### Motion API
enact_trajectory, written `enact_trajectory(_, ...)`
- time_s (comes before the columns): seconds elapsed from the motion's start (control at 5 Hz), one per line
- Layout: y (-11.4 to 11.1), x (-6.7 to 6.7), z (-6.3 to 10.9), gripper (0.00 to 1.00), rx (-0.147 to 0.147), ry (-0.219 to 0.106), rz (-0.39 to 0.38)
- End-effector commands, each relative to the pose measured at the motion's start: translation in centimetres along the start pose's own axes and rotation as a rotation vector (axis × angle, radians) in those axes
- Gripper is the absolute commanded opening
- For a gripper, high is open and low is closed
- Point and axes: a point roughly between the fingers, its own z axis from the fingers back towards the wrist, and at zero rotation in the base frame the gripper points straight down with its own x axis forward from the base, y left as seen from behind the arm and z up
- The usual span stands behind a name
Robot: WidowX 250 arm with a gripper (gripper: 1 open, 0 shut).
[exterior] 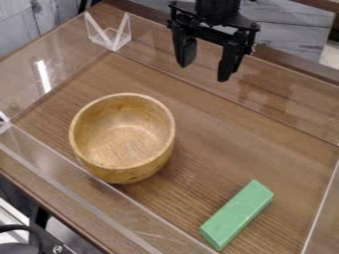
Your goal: Put the green block in the brown bowl
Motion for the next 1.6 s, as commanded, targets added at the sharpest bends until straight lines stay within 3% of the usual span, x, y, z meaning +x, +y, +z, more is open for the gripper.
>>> enact_trajectory(0.0, -2.2, -2.8, -1.3, 1.00, -0.001, 0.018, -0.102)
enact_trajectory(0.2, -7.2, -7.6, -4.4, 1.00, 0.003, 0.060, -0.320)
enact_trajectory(0.4, -11.8, -10.3, -6.9, 1.00, 0.036, 0.013, -0.463)
enact_trajectory(0.6, -11.8, -10.0, -9.2, 1.00, 0.040, 0.011, -0.480)
enact_trajectory(0.8, -11.2, -9.7, -9.6, 1.00, 0.025, 0.010, -0.455)
enact_trajectory(1.0, -11.0, -9.6, -9.9, 0.00, 0.015, 0.011, -0.442)
enact_trajectory(1.4, -10.4, -9.9, -9.6, 0.00, -0.023, 0.032, -0.399)
